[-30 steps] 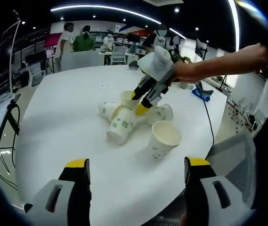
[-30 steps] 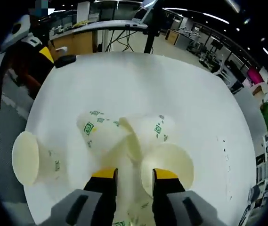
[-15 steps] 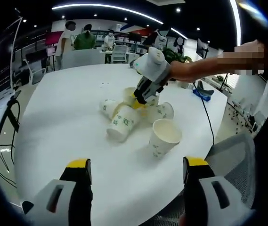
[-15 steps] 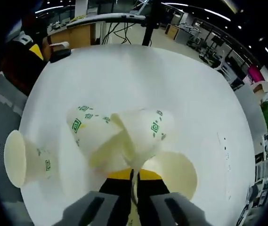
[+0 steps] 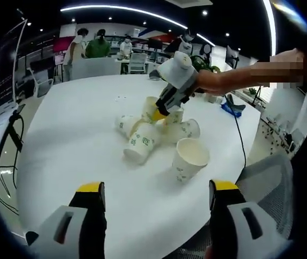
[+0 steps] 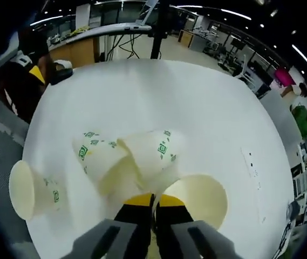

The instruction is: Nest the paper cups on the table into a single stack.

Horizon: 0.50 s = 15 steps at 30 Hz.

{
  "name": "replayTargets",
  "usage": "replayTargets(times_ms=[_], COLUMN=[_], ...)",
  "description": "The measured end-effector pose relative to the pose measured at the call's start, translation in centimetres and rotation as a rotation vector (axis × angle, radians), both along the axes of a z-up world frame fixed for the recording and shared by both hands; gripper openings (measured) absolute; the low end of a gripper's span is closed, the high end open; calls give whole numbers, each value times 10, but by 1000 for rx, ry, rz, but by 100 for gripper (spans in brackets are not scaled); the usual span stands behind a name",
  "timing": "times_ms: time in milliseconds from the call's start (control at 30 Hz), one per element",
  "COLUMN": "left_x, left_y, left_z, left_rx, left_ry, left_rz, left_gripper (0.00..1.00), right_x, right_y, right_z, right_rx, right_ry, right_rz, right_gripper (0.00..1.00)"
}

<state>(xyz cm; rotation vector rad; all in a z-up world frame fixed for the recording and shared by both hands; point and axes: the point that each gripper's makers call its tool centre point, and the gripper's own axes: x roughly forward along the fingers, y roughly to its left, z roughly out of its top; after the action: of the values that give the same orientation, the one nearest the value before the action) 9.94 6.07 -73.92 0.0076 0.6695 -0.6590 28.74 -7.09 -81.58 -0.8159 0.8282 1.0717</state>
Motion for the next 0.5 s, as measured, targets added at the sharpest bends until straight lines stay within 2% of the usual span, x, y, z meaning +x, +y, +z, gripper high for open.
replayTargets(times_ms=[233, 400, 500], left_x=[1, 3, 6], left_y=[-2, -3, -3], left_z=[3, 8, 8], left_rx=[-4, -6, -10], left_ry=[-11, -22, -29], left_rz=[-2, -3, -1], left_gripper=[78, 78, 78], right_x=[-3, -5, -3], right_y=[1, 2, 3], right_z=[3, 11, 9], right_rx=[-1, 39, 42], right_ry=[-5, 5, -5], right_rz=[3, -33, -35], right_gripper=[0, 0, 0])
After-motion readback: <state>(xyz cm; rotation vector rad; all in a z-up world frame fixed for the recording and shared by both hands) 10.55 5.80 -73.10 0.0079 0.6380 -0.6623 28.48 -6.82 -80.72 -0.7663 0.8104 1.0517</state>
